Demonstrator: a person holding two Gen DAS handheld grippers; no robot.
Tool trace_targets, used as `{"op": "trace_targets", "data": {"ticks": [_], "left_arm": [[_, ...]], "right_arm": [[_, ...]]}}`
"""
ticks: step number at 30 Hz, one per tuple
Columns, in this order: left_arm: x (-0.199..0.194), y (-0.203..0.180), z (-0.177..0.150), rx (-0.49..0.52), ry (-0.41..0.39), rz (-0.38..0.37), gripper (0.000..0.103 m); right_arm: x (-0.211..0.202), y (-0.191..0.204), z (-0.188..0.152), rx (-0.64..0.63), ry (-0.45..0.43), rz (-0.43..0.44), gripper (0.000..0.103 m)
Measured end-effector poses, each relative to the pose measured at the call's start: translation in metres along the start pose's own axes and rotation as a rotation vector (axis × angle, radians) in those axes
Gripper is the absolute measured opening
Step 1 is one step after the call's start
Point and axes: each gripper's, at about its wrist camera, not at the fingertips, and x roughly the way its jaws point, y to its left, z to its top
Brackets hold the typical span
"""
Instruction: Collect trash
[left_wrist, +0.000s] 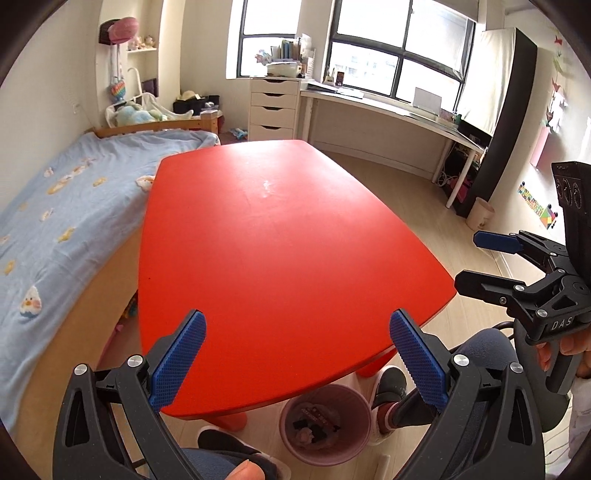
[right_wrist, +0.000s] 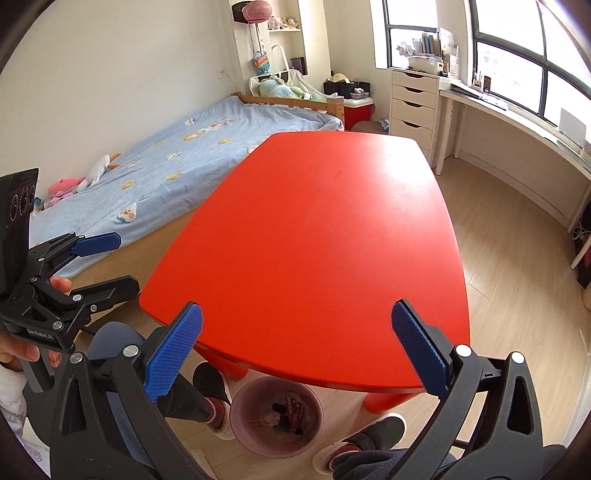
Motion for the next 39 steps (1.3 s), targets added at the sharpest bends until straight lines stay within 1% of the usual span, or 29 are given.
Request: {"op": "trace_targets", "data": {"ticks": [1,3,5,11,18,23,30,39], "left_arm": [[0.0,0.001,0.003,-0.003,-0.008,0.006,0.096],[0.001,0.004,0.008,-0.014,-0.017,-0.019,0.097],[0.003,0.006,0.012,-0.028,-0.009,-0.037,0.097],[0.009,0.007,0.017,-0.052,0.012,-0.045,0.097],[0.011,0.004,0.017,-0.047,0.015,-0.002,0.097],[0.011,0.005,0.018,-0.056,0.009,0.014,0.097],[0.01,0.009,0.018,-0.077,0.012,0.004,0.097],[0.011,0.009,0.017,-0.076,0.017,0.002,0.097]], "right_arm": [[0.001,0.0,0.006,0.001,-0.007,-0.003,0.1],[0.003,-0.001,0.013,-0.001,-0.017,-0.011,0.1],[0.003,-0.002,0.019,-0.004,-0.025,-0.016,0.1],[0.003,-0.005,0.025,-0.004,-0.036,-0.013,0.1],[0.003,-0.007,0.026,-0.005,-0.036,-0.012,0.1],[0.006,-0.006,0.025,-0.007,-0.029,-0.011,0.1],[0.011,-0.005,0.025,-0.011,-0.016,-0.015,0.1],[0.013,-0.003,0.026,-0.015,-0.014,-0.016,0.1]]}}
